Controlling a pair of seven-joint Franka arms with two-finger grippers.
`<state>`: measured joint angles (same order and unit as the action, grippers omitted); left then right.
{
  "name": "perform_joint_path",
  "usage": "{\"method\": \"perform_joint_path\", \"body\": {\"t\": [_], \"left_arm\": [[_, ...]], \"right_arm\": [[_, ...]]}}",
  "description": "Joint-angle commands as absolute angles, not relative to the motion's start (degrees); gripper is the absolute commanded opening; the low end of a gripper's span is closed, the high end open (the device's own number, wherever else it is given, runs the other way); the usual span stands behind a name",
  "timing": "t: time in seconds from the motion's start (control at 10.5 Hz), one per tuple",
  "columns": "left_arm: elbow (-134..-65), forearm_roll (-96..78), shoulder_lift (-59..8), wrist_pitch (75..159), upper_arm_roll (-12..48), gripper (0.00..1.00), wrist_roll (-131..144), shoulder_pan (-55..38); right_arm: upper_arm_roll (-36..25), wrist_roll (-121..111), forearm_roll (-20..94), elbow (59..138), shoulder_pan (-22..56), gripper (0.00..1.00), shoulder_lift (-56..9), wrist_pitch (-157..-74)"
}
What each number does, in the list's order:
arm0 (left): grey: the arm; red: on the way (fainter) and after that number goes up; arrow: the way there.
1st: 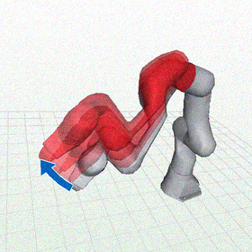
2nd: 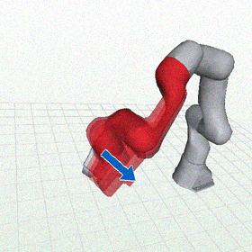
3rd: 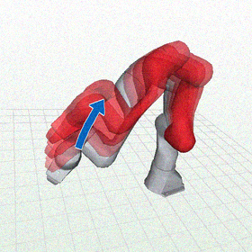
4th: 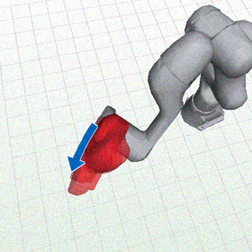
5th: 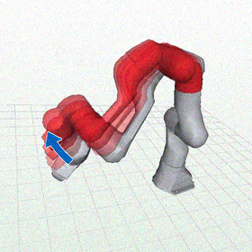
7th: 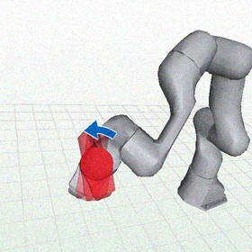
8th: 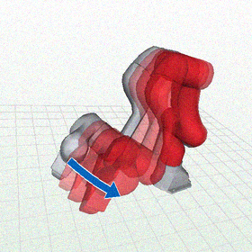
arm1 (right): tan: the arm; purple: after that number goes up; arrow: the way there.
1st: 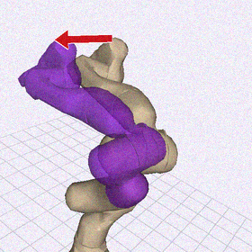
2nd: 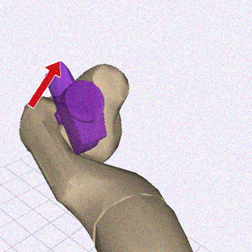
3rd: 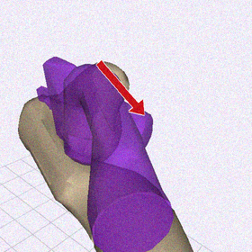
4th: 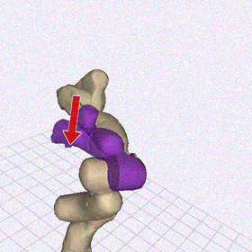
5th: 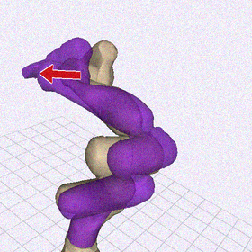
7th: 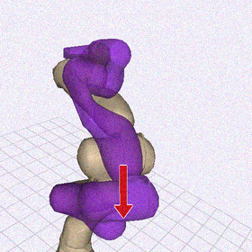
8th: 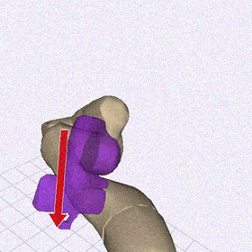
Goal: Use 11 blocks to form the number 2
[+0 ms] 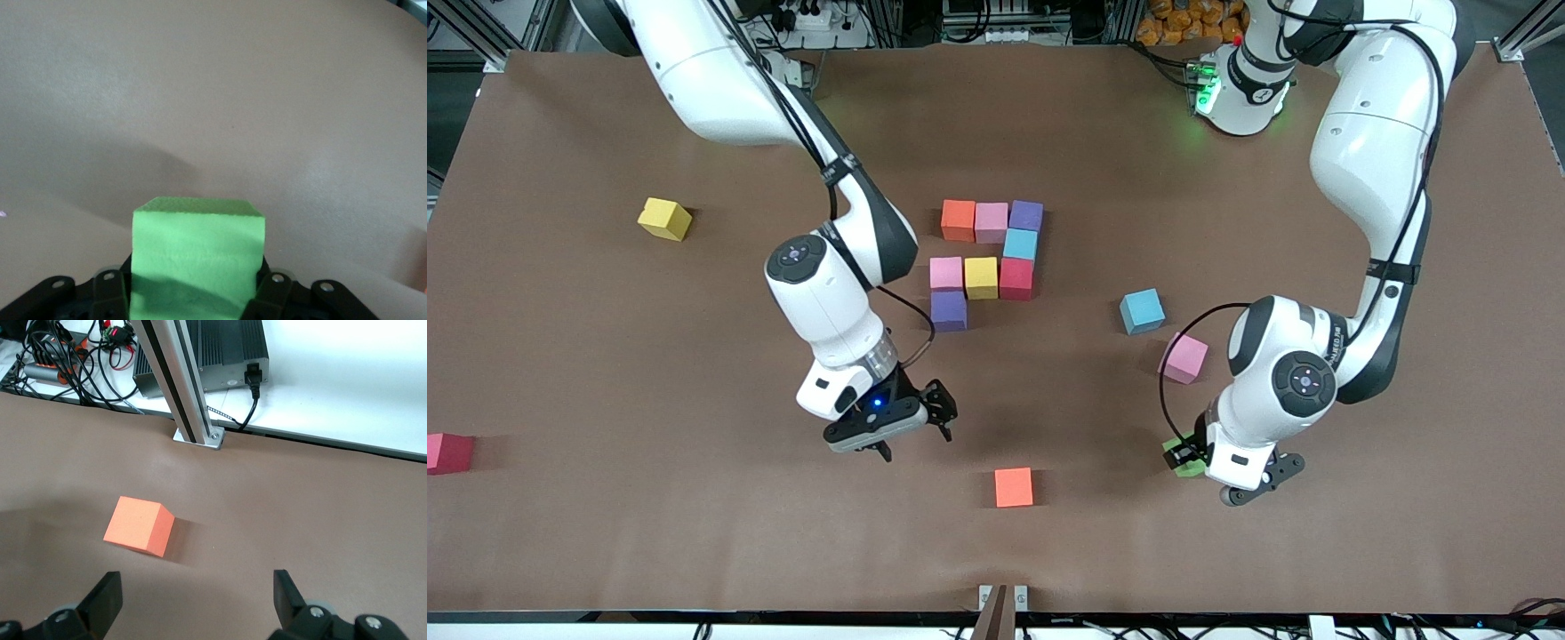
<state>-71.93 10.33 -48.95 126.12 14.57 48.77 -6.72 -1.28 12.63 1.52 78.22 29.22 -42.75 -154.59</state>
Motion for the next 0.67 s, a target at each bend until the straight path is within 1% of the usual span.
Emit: {"method": "perform_joint_path", "body": {"t": [0.0,0.1,0.38,0.57], "left_arm": [[-73.0,9.1,-47.0,125.2,14.4,0.00,50.4,-6.8],[-73.0,9.3,-46.7,125.2,14.4,0.00,52.4,-6.8],[-73.4,9.3,-45.9,125.0,14.4,0.00,54.8,-7.2],[-73.3,9.9,-46.0,125.0,14.3,0.00,59.1,-10.7]], "right_arm": [[-2.3,13.3,1.6,75.1,29.4,1.00,-44.4,-154.0],[-2.5,13.0,2.1,75.2,28.1,1.00,-43.5,-152.3],[-2.6,10.9,2.0,76.9,25.0,1.00,-37.4,-137.3],[-2.6,7.0,2.1,83.5,21.3,1.00,-31.6,-132.4]]}}
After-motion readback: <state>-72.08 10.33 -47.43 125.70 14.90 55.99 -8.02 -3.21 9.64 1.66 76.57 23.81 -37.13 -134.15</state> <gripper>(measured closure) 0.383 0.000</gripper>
